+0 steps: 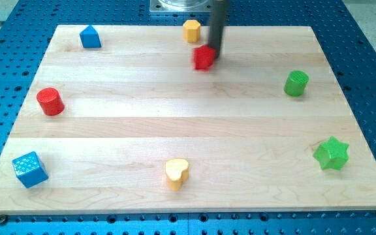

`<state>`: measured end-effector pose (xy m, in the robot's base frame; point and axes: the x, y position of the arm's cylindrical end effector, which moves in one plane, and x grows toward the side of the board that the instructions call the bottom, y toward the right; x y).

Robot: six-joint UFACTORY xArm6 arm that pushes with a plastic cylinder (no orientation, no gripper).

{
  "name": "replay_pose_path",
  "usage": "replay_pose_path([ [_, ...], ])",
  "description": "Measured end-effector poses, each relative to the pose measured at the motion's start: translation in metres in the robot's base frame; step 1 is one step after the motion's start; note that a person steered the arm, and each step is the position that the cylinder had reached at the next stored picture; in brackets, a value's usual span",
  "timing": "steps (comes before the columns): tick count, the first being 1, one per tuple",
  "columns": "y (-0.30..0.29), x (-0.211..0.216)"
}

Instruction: Slide the red star top right of the red circle

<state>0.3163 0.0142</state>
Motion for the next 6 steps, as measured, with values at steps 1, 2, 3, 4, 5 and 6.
replay_pose_path([
  [1,-0.067,0.046],
  [2,-0.028,0.071],
  [3,-0.076,0.079],
  [4,-0.156,0.079],
  [5,-0.190,0.078],
  [6,-0.207,0.069],
])
